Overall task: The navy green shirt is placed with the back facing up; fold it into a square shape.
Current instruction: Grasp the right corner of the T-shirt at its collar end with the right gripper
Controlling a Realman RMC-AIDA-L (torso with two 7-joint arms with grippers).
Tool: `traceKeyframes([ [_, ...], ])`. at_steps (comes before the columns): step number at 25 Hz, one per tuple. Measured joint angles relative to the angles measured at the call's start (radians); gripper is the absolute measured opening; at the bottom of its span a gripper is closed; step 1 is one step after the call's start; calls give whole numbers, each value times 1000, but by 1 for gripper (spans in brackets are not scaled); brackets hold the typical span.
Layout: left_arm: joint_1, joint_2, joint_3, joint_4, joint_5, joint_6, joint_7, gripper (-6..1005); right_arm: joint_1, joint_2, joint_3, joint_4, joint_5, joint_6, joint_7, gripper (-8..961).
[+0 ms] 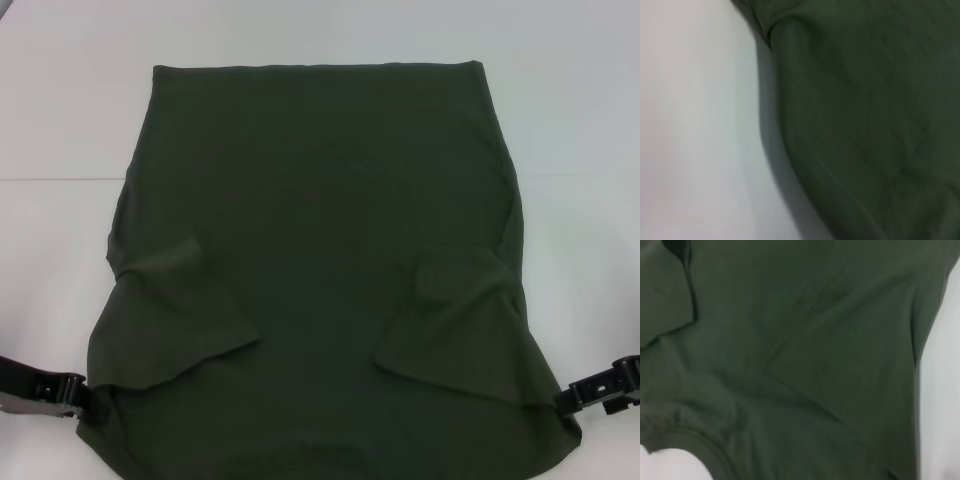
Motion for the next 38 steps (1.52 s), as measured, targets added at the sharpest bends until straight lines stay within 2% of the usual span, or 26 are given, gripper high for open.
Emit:
traceKeyframes([
  [5,0,-2,0,0,0,0,0,37,7,6,-54,49,-10,64,-3,896],
  [14,0,-2,0,0,0,0,0,38,14,17,-65,74,-23,112,-8,894],
  [20,0,-2,0,0,0,0,1,38,20,26,-68,90,-24,130,-14,893],
  [38,0,-2,0,0,0,-6,-5,38,24,33,-105,90,-24,150,-15,889],
])
